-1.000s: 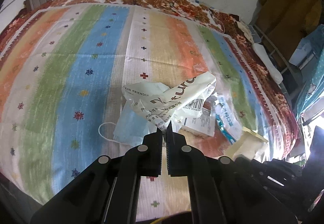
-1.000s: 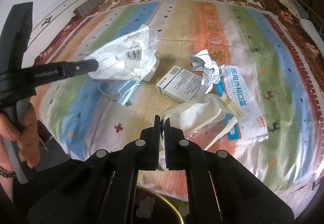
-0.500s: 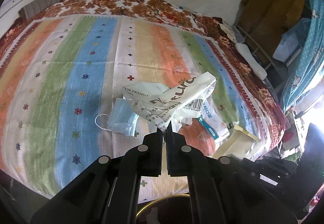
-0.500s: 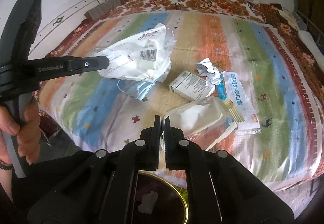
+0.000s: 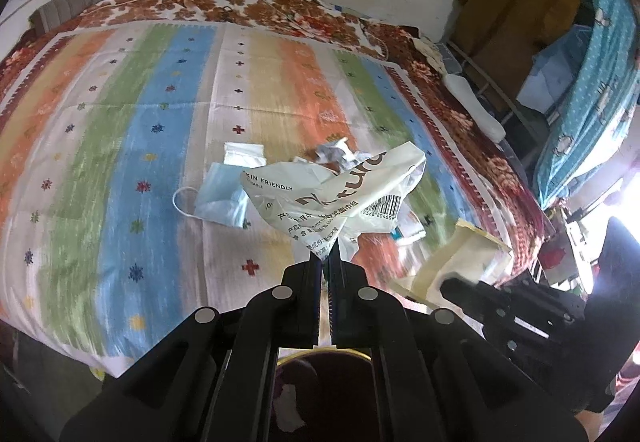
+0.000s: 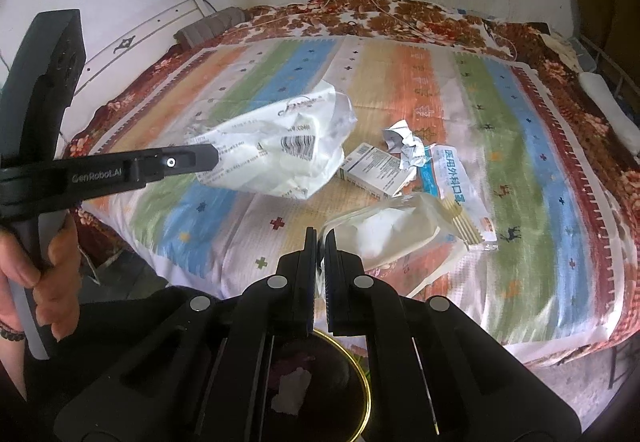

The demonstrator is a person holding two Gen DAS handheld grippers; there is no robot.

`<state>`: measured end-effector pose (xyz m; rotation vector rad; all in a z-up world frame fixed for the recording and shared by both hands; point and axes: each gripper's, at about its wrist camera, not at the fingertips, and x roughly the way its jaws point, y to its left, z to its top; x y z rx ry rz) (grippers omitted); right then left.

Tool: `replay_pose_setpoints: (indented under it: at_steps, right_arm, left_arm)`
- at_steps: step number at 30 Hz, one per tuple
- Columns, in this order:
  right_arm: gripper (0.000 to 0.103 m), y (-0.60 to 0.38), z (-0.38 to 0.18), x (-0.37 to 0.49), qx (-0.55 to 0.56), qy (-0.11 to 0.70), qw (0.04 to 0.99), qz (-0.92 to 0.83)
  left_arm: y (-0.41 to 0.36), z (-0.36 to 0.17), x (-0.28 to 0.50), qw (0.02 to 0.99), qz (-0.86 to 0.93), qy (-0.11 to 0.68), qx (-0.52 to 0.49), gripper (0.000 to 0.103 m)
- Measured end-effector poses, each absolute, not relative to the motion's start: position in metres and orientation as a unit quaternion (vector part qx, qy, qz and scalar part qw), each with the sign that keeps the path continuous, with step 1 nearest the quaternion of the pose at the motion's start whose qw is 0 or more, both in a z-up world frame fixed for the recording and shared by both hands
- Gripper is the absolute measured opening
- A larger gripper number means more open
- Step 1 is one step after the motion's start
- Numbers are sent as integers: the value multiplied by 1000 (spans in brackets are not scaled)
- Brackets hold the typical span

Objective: Collect trash
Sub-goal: 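Lift the white wrapper and cream paper and carry them over the bin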

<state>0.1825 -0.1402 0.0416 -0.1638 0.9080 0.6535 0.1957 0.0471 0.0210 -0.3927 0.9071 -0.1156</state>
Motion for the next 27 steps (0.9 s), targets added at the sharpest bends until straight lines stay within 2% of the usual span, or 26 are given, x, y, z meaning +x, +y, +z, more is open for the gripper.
replay_pose_setpoints:
  at_steps: [17,27]
  right_arm:
    - [3,-158,43,136,-83,427,844,313]
    - [3,-164,33,113,-92,434,839,315]
  left_arm:
    - [21,23,146,882,-83,434,-165,2]
    - [7,7,122,875,-86,450,-156,2]
